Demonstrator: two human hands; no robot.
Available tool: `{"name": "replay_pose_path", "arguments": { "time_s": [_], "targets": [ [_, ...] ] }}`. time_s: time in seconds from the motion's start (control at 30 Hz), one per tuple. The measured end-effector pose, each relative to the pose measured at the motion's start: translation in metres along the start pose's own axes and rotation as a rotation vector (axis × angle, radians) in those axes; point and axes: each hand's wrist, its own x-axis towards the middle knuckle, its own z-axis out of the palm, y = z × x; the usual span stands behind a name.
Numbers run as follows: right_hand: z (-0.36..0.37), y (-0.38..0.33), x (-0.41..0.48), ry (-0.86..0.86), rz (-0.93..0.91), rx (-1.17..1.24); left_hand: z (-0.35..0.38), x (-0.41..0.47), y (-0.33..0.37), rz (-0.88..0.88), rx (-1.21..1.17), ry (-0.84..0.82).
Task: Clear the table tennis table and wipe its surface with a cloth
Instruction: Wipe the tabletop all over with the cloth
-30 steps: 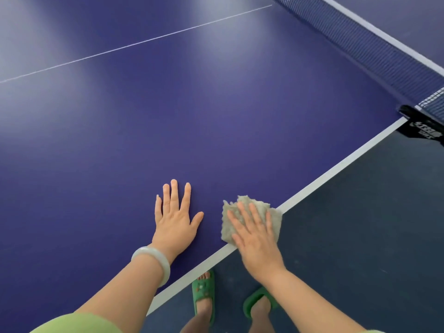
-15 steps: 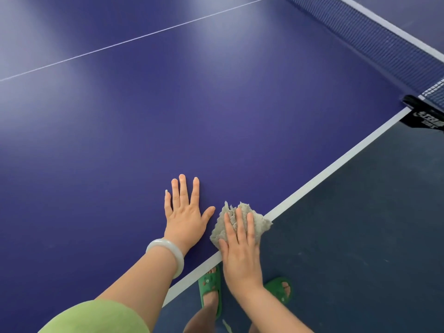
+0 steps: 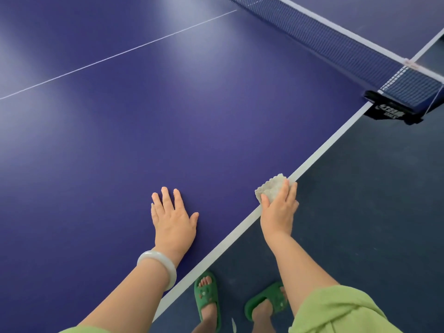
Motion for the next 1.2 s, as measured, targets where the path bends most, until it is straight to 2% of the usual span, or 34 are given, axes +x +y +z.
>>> {"name": "replay_pose_path", "arguments": {
  "time_s": [0.07,0.33,0.53,0.73,0.97,1.1,1.2],
  "targets": [
    [0.0,0.0,0.004,-0.001,0.082,0.066,0.0,0.001,0.016,0.058,0.01,-0.014],
    [-0.018,0.011,0.037,-0.065,0.159,0.15,0.011,-0.006,0.079,0.247,0.054,-0.11],
    [-0.046,0.044,0.061,-0.129,0.192,-0.01,0.007,-0.001,0.121,0.314,0.105,-0.151],
    [-0.102,0.09,0.075,-0.179,0.152,-0.044,0.0,0.0,0.18,0.349,0.13,-0.12],
    [-0.193,0.157,0.102,-0.226,0.133,-0.072,0.008,-0.028,0.313,0.455,0.105,-0.174],
    [-0.263,0.204,0.132,-0.175,0.088,-0.156,0.014,-0.044,0.407,0.558,0.078,-0.165],
    [-0.312,0.239,0.153,-0.112,0.135,-0.159,0.019,-0.056,0.472,0.645,0.091,-0.165]
  ]
}}
